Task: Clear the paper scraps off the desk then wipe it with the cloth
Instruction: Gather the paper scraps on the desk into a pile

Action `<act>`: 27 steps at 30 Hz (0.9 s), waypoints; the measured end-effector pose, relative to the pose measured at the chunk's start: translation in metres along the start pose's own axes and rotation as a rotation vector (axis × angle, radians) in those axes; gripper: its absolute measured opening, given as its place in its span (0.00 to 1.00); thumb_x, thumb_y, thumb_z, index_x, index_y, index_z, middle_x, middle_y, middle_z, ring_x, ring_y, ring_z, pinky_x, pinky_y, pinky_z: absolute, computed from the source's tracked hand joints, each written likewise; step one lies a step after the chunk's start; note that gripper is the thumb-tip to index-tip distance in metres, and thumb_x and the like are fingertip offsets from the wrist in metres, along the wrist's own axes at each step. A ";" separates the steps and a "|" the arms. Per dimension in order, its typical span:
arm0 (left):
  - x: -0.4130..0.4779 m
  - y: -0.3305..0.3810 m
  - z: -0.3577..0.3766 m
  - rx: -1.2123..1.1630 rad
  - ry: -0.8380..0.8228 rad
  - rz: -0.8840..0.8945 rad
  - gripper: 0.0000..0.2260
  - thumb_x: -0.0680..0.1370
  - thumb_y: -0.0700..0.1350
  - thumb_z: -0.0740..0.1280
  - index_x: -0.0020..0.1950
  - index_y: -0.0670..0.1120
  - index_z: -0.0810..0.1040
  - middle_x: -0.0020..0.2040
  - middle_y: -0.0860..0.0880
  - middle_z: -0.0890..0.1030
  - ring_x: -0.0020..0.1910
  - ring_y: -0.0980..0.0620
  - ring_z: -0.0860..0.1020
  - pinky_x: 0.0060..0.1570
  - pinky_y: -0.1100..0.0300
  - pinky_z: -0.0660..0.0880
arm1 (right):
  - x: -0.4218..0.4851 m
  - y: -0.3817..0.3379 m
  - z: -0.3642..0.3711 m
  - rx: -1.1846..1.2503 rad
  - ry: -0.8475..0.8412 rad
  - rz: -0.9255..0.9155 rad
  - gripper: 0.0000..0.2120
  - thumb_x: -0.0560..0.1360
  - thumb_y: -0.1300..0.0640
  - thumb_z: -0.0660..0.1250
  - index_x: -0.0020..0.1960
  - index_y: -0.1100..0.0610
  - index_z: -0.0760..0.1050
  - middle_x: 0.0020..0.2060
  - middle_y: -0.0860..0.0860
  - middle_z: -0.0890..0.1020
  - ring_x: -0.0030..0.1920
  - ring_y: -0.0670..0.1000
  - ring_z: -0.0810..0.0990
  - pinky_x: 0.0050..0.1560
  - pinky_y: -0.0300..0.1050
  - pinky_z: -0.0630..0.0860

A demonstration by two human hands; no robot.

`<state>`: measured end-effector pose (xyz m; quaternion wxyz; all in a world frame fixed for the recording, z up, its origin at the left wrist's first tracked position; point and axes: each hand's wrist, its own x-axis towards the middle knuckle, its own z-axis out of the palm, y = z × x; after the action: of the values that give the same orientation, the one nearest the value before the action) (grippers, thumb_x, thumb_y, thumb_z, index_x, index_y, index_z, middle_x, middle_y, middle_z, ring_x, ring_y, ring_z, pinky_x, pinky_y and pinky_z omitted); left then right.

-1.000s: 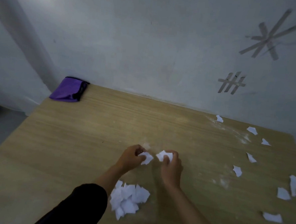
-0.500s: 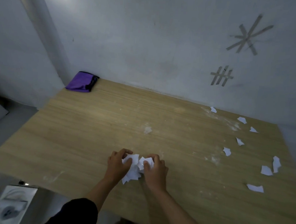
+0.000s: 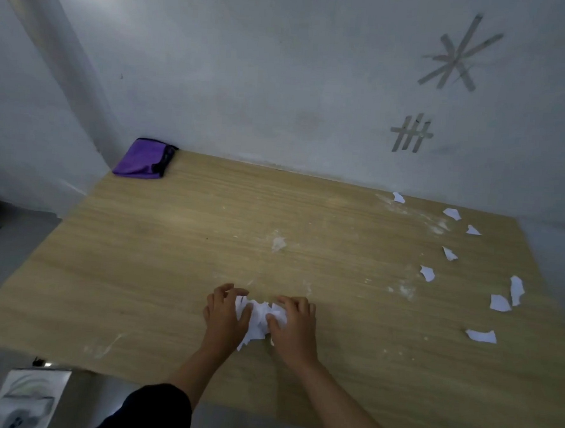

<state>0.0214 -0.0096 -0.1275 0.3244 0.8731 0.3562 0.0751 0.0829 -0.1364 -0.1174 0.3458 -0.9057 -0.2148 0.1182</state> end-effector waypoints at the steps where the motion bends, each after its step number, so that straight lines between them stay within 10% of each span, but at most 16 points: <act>1: 0.002 0.005 0.001 -0.009 0.030 0.029 0.11 0.76 0.44 0.65 0.57 0.46 0.75 0.65 0.43 0.70 0.66 0.42 0.66 0.61 0.47 0.64 | -0.001 0.001 -0.004 0.013 0.029 -0.004 0.16 0.74 0.52 0.65 0.60 0.52 0.73 0.55 0.49 0.73 0.58 0.50 0.67 0.57 0.39 0.63; 18: -0.003 0.179 0.109 -0.004 -0.283 0.488 0.14 0.74 0.40 0.64 0.59 0.48 0.72 0.64 0.48 0.71 0.63 0.44 0.66 0.58 0.52 0.62 | -0.017 0.152 -0.163 -0.055 0.589 0.411 0.06 0.73 0.61 0.64 0.48 0.59 0.78 0.48 0.56 0.79 0.52 0.56 0.69 0.55 0.47 0.63; 27: 0.017 0.263 0.185 0.071 -0.467 0.499 0.15 0.75 0.41 0.63 0.62 0.47 0.70 0.65 0.48 0.69 0.65 0.46 0.65 0.61 0.51 0.64 | -0.006 0.256 -0.234 -0.272 0.184 0.592 0.27 0.76 0.63 0.59 0.73 0.51 0.59 0.73 0.52 0.62 0.67 0.59 0.62 0.63 0.51 0.65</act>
<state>0.2512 -0.2337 -0.1100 0.3382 0.9377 0.0500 -0.0624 0.2409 -0.4455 -0.1185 0.1904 -0.9735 0.0757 0.1016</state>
